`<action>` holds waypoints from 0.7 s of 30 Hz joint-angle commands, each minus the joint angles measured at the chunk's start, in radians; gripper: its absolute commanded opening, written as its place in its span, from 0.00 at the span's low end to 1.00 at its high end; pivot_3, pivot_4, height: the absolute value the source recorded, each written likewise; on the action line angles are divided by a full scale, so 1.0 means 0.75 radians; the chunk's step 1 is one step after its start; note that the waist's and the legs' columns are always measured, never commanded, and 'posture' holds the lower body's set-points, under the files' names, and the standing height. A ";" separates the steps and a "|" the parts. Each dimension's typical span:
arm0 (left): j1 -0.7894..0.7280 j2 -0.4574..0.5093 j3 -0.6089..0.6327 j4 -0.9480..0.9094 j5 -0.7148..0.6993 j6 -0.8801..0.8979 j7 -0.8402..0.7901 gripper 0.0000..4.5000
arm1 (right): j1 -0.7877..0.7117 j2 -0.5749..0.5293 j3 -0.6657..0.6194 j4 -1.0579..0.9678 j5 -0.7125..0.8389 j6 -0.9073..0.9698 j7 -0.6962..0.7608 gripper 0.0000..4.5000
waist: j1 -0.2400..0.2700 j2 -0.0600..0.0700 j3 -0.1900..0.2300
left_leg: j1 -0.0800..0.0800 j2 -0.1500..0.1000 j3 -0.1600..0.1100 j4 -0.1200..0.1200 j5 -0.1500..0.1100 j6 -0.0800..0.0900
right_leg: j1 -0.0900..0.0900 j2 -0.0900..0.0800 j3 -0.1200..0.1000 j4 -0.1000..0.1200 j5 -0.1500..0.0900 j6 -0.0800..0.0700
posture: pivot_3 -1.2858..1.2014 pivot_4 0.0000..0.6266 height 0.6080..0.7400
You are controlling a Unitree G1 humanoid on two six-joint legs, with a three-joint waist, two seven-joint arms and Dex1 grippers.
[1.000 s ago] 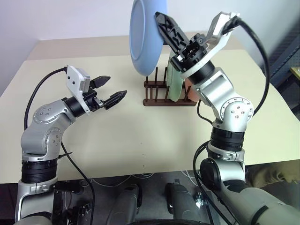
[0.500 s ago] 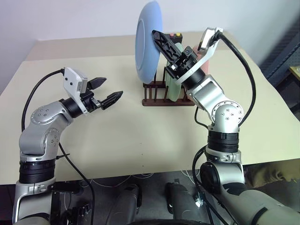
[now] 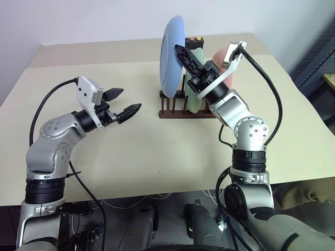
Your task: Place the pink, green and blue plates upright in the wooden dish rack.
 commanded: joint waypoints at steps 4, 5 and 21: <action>-0.021 -0.010 -0.004 -0.059 -0.021 -0.008 0.018 1.00 | 0.030 -0.004 0.007 -0.053 -0.026 -0.010 0.028 0.00 | 0.000 0.000 0.000 | 0.000 0.000 0.000 0.000 0.000 0.000 | 0.000 0.000 0.000 0.000 0.000 0.000 | 0.52 0.24 1.00; -0.021 -0.010 -0.003 -0.059 -0.021 -0.008 0.018 1.00 | 0.041 -0.005 0.018 -0.060 -0.037 -0.008 0.034 0.00 | -0.001 0.000 0.000 | 0.000 0.000 0.000 0.000 0.000 0.000 | 0.000 0.000 0.000 0.000 0.000 0.000 | 0.52 0.24 1.00; -0.015 -0.014 -0.014 -0.068 -0.001 -0.018 0.033 1.00 | 0.063 -0.020 0.077 -0.060 -0.130 0.015 0.068 0.00 | 0.000 0.000 0.000 | 0.000 0.000 0.000 0.000 0.000 0.000 | 0.000 0.000 0.000 0.000 0.000 0.000 | 0.52 0.24 1.00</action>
